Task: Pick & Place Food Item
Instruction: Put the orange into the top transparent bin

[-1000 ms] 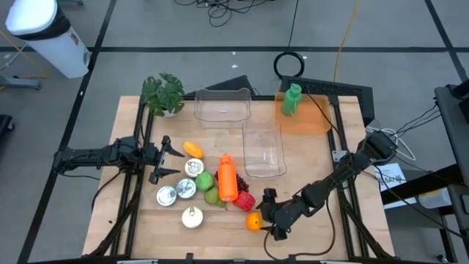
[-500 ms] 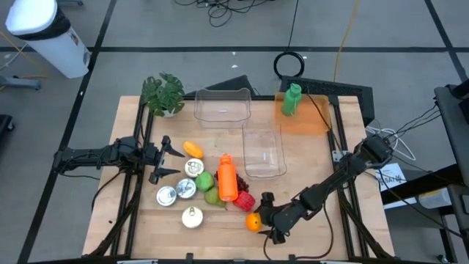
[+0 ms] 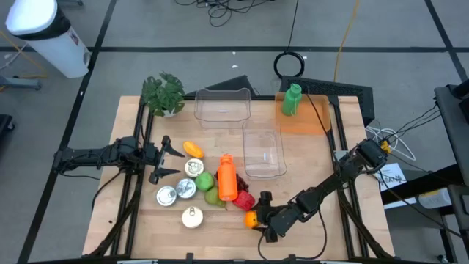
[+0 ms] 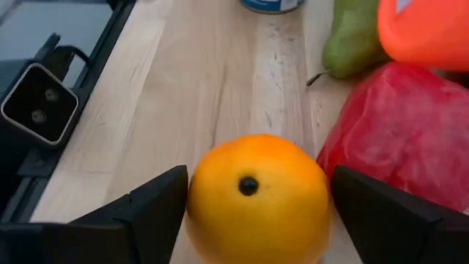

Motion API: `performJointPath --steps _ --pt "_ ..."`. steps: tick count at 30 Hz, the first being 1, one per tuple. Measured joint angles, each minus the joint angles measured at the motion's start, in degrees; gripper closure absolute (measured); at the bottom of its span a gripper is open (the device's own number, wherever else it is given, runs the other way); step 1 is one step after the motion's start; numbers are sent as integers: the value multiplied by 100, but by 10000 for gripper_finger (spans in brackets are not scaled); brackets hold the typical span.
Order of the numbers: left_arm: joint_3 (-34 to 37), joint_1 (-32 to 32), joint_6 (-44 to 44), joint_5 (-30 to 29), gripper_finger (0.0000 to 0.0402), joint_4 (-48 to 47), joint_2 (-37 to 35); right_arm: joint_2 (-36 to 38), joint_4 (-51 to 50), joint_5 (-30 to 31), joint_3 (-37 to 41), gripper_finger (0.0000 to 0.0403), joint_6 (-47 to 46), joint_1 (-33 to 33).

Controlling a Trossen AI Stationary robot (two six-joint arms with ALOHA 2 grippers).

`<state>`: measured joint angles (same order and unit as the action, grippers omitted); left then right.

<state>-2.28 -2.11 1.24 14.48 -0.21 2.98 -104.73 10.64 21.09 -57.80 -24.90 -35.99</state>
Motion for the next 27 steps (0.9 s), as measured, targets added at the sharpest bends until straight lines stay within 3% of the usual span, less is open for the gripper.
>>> performJointPath --steps 6,16,27 --pt "0 0 0 0 110 0 -1 11 -184 34 -11 167 -564 -51" --pt "0 0 0 0 110 1 0 475 34 77 8 165 -731 -248" --pt "0 0 0 0 110 33 0 1683 438 2911 179 163 1294 -1071"
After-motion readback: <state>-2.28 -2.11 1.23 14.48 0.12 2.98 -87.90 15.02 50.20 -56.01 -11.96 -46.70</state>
